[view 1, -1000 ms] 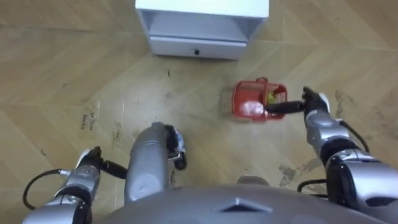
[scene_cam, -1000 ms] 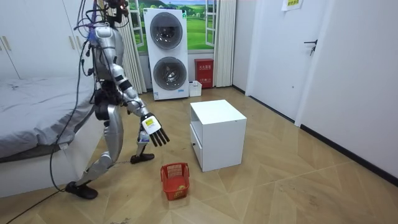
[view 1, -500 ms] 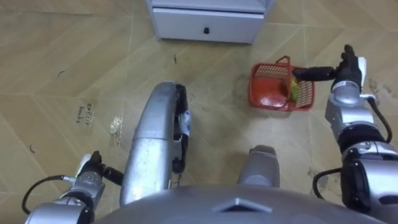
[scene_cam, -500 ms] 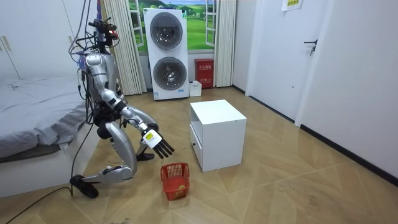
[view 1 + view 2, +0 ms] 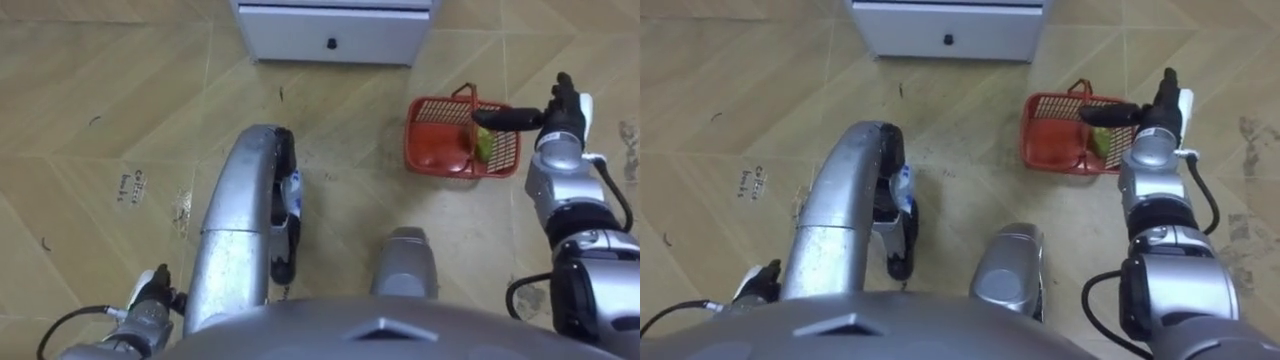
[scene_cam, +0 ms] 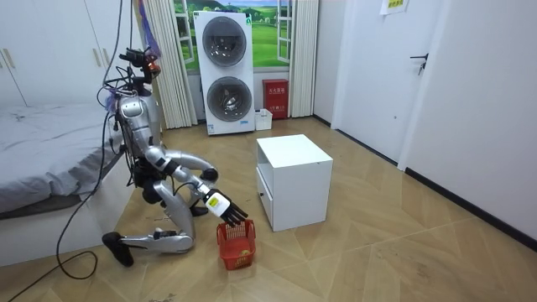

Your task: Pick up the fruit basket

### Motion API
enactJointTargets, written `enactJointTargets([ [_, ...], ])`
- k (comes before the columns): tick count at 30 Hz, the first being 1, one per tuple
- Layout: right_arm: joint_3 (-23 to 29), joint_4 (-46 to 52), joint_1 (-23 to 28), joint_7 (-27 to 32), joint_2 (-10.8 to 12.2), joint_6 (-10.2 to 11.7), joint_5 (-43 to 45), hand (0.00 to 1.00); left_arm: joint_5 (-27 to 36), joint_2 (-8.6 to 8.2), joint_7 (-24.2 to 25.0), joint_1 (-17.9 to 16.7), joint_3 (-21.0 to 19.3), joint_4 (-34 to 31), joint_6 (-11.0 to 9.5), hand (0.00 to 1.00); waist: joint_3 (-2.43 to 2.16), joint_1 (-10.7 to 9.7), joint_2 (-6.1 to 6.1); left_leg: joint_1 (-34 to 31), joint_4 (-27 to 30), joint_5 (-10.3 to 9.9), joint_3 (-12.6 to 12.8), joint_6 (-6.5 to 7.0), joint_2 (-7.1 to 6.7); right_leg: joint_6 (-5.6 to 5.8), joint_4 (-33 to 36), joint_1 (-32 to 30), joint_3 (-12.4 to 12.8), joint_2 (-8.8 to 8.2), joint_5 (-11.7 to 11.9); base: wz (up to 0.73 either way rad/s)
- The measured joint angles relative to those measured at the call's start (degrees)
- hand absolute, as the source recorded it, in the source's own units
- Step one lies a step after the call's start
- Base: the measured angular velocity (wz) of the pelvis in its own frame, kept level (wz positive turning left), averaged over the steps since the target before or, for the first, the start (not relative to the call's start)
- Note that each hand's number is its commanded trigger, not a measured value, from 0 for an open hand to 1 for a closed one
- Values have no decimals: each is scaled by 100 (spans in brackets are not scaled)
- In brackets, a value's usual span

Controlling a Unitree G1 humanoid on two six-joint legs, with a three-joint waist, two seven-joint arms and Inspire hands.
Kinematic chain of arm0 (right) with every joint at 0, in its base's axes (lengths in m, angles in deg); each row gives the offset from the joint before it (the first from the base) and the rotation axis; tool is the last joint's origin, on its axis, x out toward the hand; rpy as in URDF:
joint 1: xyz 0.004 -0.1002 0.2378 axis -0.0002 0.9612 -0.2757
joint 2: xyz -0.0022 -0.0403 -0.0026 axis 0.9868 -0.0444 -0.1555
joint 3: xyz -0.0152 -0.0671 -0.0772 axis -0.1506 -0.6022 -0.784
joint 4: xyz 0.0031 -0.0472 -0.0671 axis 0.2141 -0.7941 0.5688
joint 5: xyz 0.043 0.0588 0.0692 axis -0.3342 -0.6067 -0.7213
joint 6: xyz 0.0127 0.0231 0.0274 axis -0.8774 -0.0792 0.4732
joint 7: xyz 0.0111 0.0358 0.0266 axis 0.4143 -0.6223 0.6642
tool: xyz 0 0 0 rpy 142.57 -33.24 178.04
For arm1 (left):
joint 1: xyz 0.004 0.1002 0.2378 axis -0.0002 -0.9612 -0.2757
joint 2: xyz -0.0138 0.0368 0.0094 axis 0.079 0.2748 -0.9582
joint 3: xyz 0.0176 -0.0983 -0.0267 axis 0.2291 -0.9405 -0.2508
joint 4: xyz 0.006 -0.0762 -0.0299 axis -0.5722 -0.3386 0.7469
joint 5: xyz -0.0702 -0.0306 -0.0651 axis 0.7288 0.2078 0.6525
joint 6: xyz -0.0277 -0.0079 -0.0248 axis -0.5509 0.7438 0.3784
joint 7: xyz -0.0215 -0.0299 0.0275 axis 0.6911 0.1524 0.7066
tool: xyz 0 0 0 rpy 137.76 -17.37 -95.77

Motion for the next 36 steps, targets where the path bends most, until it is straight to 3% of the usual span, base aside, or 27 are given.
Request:
enactJointTargets([
  [2, -5, 142, -1, -2, -2, 2, 0, 0, 1, -2, 8, -49, 1, -10, -23, 0, -7, 33, -16, -113, 135, 0, -13, -73, 47, -45, 216, 5, 41, 83, -111, 4],
  [3, -13, 171, -14, -11, -18, 7, 0, 0, 2, -30, 14, -52, 6, -10, -23, 0, 12, 58, 34, -134, 168, -6, -53, -89, 114, -46, 252, -39, 58, 143, -118, -17],
  [5, -131, 192, -27, -63, -8, 13, -45, 0, 1, -34, 89, -136, 59, -7, -32, 0, -3, 140, 70, -185, 155, 32, -117, -200, 191, -55, 345, -146, 72, 267, -130, -15],
  [11, -240, 176, -28, -237, -39, 12, -169, 0, 101, -39, 117, -246, 196, -2, -54, 0, 8, 257, 116, -197, 58, 106, -138, -359, 283, -77, 507, -256, 52, 283, -141, 1],
  [15, -306, 102, -32, -250, -73, 13, -180, 0, 115, -48, 163, -240, 340, -6, -54, 0, 9, 341, 240, -198, 46, 122, -130, -378, 295, -77, 543, -283, 56, 276, -141, 0],
  [20, -351, -381, -224, -307, -213, 19, -213, 0, 118, -52, 323, -207, 465, -27, -54, 0, 54, 485, 441, -298, 34, 141, -95, -409, 385, -54, 607, -489, 132, 313, -159, -5],
  [23, -350, -481, -228, -305, -312, 18, -199, 0, 171, -51, 384, -241, 466, -28, -48, 0, 36, 524, 523, -362, 30, 143, -79, -412, 403, -54, 611, -574, 153, 312, -159, 0],
  [29, -651, -590, -229, -528, -472, 22, -201, 0, 332, -31, 481, -248, 443, -27, -60, 0, 40, 695, 550, -378, 27, 146, -48, -419, 481, -61, 661, -673, 265, 356, -162, -6],
  [36, -850, -744, -229, -737, -518, 8, -238, 0, 338, -24, 547, -218, 454, -27, -58, 0, 31, 714, 567, -379, 10, 185, -35, -437, 482, -60, 722, -694, 290, 352, -163, -1],
])
